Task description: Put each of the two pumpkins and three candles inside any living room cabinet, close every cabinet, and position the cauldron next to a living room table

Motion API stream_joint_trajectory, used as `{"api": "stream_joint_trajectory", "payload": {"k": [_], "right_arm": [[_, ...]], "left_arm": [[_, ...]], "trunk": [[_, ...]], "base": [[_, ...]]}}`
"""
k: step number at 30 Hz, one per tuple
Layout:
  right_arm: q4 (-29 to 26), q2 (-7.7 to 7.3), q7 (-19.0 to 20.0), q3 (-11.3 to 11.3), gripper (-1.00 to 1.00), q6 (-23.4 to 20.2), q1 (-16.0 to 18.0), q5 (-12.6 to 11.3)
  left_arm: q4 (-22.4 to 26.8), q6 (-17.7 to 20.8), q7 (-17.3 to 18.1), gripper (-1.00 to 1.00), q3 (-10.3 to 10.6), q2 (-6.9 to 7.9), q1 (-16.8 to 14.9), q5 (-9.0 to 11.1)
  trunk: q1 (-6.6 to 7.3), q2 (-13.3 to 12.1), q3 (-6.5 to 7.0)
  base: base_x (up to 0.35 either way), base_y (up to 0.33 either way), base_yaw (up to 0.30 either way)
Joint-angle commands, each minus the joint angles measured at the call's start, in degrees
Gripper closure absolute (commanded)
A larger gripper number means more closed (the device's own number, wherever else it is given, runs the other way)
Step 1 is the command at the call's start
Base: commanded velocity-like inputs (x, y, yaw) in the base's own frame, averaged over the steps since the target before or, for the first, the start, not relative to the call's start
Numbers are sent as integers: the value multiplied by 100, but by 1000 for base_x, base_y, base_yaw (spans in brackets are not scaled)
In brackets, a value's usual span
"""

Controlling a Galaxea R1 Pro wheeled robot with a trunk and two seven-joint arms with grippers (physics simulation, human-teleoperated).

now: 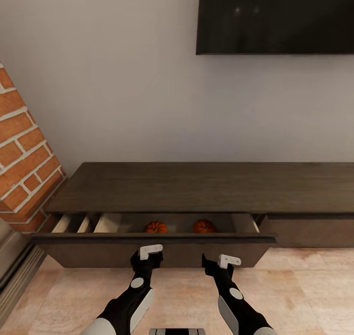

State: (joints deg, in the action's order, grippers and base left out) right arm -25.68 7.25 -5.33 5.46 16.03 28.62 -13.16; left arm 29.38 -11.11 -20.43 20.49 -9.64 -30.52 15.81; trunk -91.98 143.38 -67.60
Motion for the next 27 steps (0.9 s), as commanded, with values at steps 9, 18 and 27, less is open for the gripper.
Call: {"api": "stream_joint_trajectory", "payload": {"k": [9, 18, 27], "right_arm": [[2, -5, -42, 47, -100, 23, 3, -56], [1, 2, -40, 51, -100, 23, 3, -55], [1, 4, -39, 52, -100, 23, 3, -55]], "left_arm": [[-2, -32, -40, -100, 43, 6, -7, 54], [-2, -32, -40, -100, 43, 6, -7, 54], [-2, -39, -43, -100, 43, 6, -7, 53]], "trunk": [[0, 1, -4], [0, 1, -4], [0, 1, -4]], "base": [[171, 0, 0], [202, 0, 0], [94, 4, 0]]}}
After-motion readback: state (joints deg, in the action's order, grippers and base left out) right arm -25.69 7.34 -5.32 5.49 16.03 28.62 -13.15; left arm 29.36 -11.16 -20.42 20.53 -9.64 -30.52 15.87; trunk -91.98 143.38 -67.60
